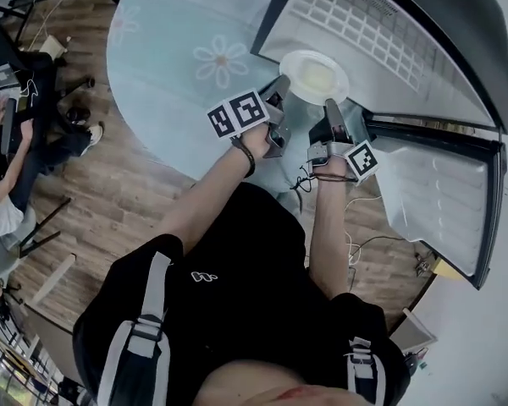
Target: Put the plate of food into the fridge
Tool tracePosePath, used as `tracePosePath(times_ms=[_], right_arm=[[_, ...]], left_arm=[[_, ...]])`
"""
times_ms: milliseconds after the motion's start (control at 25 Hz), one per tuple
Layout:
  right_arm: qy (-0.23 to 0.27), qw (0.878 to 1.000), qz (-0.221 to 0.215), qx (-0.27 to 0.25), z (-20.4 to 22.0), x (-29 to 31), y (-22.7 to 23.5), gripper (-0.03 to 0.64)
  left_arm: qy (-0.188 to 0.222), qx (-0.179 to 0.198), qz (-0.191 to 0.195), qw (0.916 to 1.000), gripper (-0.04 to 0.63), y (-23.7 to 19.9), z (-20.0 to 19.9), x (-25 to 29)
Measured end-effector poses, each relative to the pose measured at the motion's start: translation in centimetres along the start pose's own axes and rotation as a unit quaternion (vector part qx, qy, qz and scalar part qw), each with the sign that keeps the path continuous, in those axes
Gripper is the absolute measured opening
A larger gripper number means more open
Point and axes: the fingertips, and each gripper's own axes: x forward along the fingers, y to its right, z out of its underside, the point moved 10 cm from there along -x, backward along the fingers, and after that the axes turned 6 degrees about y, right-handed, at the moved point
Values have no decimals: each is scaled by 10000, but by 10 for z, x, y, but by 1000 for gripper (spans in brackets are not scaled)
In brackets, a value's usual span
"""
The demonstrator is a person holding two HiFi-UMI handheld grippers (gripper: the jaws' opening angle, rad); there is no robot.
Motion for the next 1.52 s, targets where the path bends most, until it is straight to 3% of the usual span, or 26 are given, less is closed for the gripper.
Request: tracePosePath(times_ms=[320,480,1080,1240,1400,1520], right_arm=[[-114,9999,63,7,-18,18,8,37],[-86,9997,182,112,-27,18,23,37],[555,9929,385,976,-41,47,57,35],[503,9934,814,632,-51,58,58,40],[632,9920,945,548,-55,64,51,56],[697,9908,1068,455,-55,59,46,98]], left_arm=[[-89,23,-88,9999,26,-1,-2,28],[-275,62,-307,9991,35,-13,8,42],[-599,482,-564,9954,38,-14,3,100],[-765,620,-727,9925,38,-14,-3,118],[-752,148,-463,9960,26,-19,-7,120],[-607,-104,-527,9967,44,-25,-11,106]])
